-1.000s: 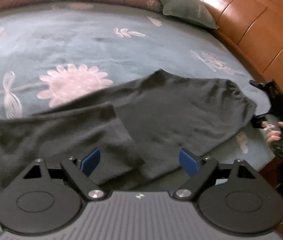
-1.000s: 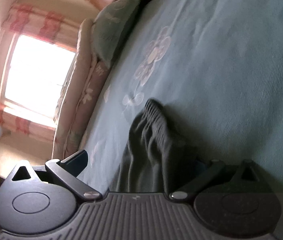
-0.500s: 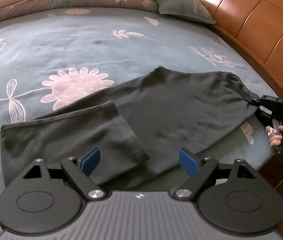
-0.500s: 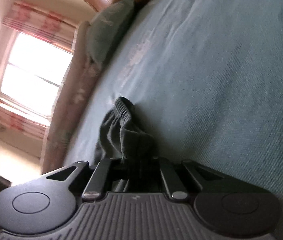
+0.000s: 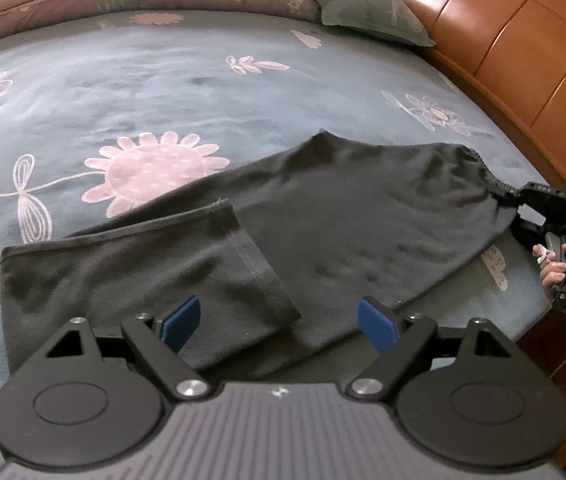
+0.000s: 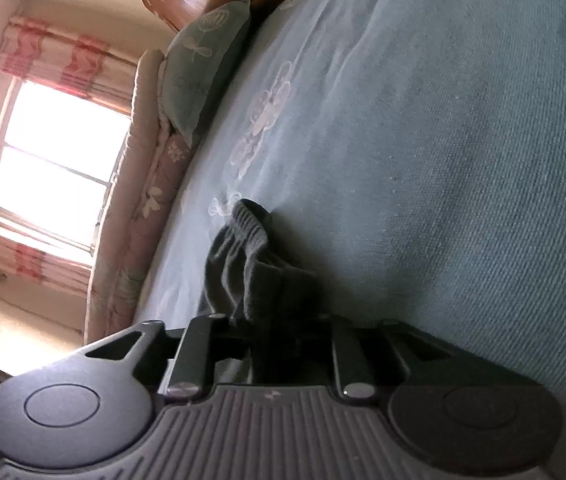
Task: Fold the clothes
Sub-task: 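Close the right gripper on the sweatpants waistband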
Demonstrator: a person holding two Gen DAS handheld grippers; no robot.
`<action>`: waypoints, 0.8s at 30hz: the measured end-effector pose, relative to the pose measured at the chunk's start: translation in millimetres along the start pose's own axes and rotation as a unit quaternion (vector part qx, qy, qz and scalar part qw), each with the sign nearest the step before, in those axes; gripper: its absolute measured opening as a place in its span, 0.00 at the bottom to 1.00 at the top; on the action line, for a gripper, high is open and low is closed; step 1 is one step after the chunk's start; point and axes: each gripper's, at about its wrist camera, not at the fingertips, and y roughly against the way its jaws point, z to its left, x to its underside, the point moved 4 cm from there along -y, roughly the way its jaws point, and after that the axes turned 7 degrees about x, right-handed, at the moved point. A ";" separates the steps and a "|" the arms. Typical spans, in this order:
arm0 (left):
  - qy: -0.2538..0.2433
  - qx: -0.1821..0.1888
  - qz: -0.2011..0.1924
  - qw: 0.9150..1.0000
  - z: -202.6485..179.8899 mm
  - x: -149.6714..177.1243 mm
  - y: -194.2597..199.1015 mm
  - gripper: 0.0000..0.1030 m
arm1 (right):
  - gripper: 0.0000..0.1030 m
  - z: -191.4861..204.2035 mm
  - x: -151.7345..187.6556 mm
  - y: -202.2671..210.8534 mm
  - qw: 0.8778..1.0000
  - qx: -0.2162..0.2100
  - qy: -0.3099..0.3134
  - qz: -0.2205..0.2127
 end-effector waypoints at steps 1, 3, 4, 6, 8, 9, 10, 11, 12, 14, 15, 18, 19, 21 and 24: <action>0.001 0.000 0.000 1.000 0.4 -0.2 -0.3 0.83 | 0.39 2.0 -0.4 0.8 1.000 -0.010 -0.002 0.000; 0.003 -0.001 0.000 1.000 1.5 -1.0 -0.5 0.83 | 0.62 8.9 -0.8 3.0 0.999 -0.034 -0.001 0.001; 0.004 -0.001 0.000 1.000 1.8 -1.2 -1.0 0.83 | 0.79 15.4 -0.5 2.7 0.999 -0.043 0.007 0.005; 0.006 -0.002 0.002 1.000 2.4 -1.5 -2.8 0.83 | 1.00 32.2 1.6 -2.3 0.998 -0.048 0.034 0.020; 0.007 -0.001 0.003 1.000 2.6 -1.2 -4.7 0.83 | 1.00 43.2 4.8 -11.2 0.997 -0.017 0.063 0.026; 0.007 0.000 0.004 1.000 2.5 -0.8 -5.2 0.83 | 1.00 45.7 6.3 -13.7 0.997 -0.008 0.073 0.019; 0.007 0.001 0.004 1.000 2.5 -0.2 -5.3 0.83 | 1.00 46.3 6.9 -14.2 0.997 -0.010 0.075 0.011; 0.008 0.003 0.005 1.000 2.7 0.4 -5.3 0.83 | 1.00 44.5 6.5 -13.6 0.997 -0.017 0.072 0.005; 0.008 0.004 0.006 1.000 3.1 1.0 -5.5 0.83 | 1.00 42.0 5.4 -11.0 0.997 -0.032 0.066 0.000; 0.010 0.004 0.007 1.000 5.1 1.7 -6.6 0.83 | 1.00 35.7 2.1 -6.0 0.996 -0.066 0.053 -0.008; 0.013 0.005 0.008 1.000 5.8 1.9 -7.6 0.83 | 1.00 30.9 -0.2 -3.4 0.996 -0.087 0.032 -0.012; 0.021 0.009 0.011 1.000 6.0 2.4 -11.9 0.83 | 1.00 17.5 -6.3 0.3 0.988 -0.147 -0.033 -0.017; 0.021 0.010 0.012 1.000 4.7 2.5 -12.7 0.83 | 1.00 15.1 -7.4 0.3 0.987 -0.152 -0.036 -0.019; 0.017 0.014 0.012 1.000 1.2 2.8 -13.2 0.83 | 1.00 18.2 -4.9 -0.6 0.989 -0.148 -0.001 -0.012; 0.011 0.017 0.013 1.000 -1.9 3.2 -12.5 0.83 | 0.76 22.1 2.3 -4.3 0.995 -0.082 0.061 -0.010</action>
